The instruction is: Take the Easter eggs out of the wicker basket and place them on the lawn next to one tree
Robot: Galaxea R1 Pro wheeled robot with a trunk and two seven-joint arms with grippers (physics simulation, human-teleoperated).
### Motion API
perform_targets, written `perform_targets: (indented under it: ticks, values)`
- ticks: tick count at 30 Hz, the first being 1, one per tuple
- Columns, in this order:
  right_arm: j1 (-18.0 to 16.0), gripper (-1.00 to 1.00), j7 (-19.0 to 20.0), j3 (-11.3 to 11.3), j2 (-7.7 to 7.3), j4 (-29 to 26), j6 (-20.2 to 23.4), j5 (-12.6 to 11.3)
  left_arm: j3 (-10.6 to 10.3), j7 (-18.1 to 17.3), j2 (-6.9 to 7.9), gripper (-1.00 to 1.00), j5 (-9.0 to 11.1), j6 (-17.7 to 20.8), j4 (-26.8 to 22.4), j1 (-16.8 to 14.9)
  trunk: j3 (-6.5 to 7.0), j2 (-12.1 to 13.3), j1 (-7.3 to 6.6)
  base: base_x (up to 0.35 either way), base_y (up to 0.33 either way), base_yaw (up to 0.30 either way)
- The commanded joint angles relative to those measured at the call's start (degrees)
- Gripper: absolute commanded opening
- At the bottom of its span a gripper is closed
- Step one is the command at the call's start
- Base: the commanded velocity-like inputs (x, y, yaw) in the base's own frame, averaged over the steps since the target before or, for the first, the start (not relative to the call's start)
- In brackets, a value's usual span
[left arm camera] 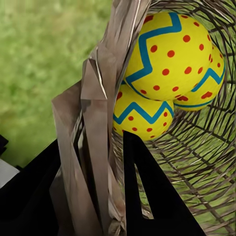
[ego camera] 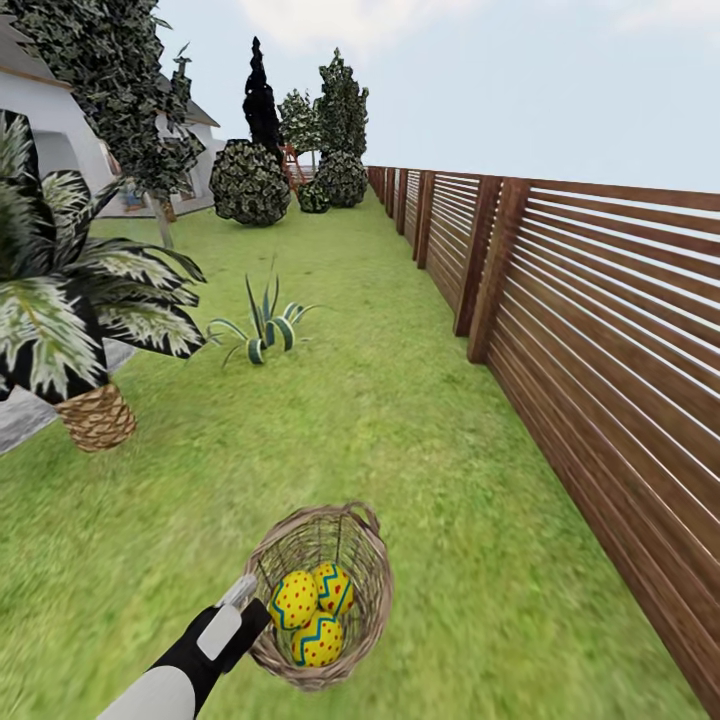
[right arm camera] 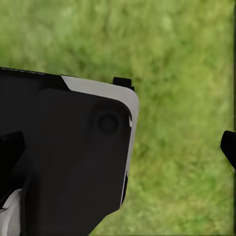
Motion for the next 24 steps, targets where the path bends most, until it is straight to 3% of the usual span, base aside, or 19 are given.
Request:
perform_targets:
  ticks: [1,24]
  values:
    - [-0.1,1.0,0.1,-0.5,-0.04,0.2,-0.4,0.4,0.0,0.4,-0.03,-1.0,0.9,0.2,-0.2,0.0,-0.11,-0.1,0.07,0.328,-0.107,0.0]
    - [-0.1,1.0,0.1,-0.5,-0.04,0.2,-0.4,0.4,0.0,0.4,-0.09,-1.0,0.9,0.4,-0.2,0.0,-0.11,-0.1,0.07,0.328,-0.107,0.0]
